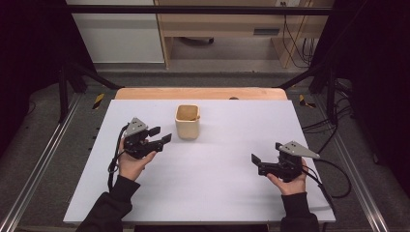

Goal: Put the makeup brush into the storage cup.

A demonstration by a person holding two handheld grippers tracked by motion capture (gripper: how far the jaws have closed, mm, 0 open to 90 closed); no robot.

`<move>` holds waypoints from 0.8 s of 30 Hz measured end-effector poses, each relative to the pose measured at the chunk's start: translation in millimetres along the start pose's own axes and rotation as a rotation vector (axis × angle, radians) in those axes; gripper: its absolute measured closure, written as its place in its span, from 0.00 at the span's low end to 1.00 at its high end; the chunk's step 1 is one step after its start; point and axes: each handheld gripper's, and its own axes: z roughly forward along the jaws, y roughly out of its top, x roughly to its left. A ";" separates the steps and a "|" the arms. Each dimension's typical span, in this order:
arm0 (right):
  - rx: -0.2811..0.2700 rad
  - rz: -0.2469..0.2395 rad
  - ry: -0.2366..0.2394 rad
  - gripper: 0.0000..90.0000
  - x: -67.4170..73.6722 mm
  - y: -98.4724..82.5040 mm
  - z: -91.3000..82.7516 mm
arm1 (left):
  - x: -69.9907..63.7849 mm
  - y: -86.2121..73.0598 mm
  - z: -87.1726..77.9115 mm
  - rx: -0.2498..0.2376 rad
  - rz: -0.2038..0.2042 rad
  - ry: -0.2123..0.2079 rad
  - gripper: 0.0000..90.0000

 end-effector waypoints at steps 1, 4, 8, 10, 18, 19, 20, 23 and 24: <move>0.000 0.000 -0.002 0.01 -0.2 0.0 0.0 | 0.0 -2.4 -2.6 -0.001 -0.003 0.003 0.47; 0.002 0.001 -0.001 0.01 -0.8 -0.2 -0.1 | 0.8 -9.9 -9.4 0.000 -0.005 0.018 0.44; 0.005 0.002 -0.003 0.01 -1.9 -0.7 -0.8 | 4.4 -23.0 -19.4 -0.002 -0.023 0.046 0.37; 0.007 0.002 -0.001 0.01 -3.0 -1.0 -1.0 | 7.2 -29.3 -23.9 0.002 -0.034 0.054 0.35; 0.027 -0.013 -0.010 0.01 -4.0 -3.8 1.1 | 16.8 -51.1 -35.1 0.007 -0.069 0.110 0.23; 0.029 -0.015 -0.012 0.01 -4.1 -4.1 1.0 | 17.7 -53.4 -35.7 0.008 -0.073 0.113 0.22; 0.029 -0.014 -0.015 0.01 -4.3 -4.4 1.0 | 18.7 -56.6 -35.7 0.010 -0.077 0.121 0.21; 0.029 -0.005 -0.014 0.01 -7.3 -6.3 -0.2 | 23.0 -63.6 -37.2 0.044 -0.082 0.142 0.18; 0.029 -0.003 -0.013 0.01 -7.9 -6.7 -0.6 | 24.3 -65.1 -38.7 0.044 -0.088 0.143 0.18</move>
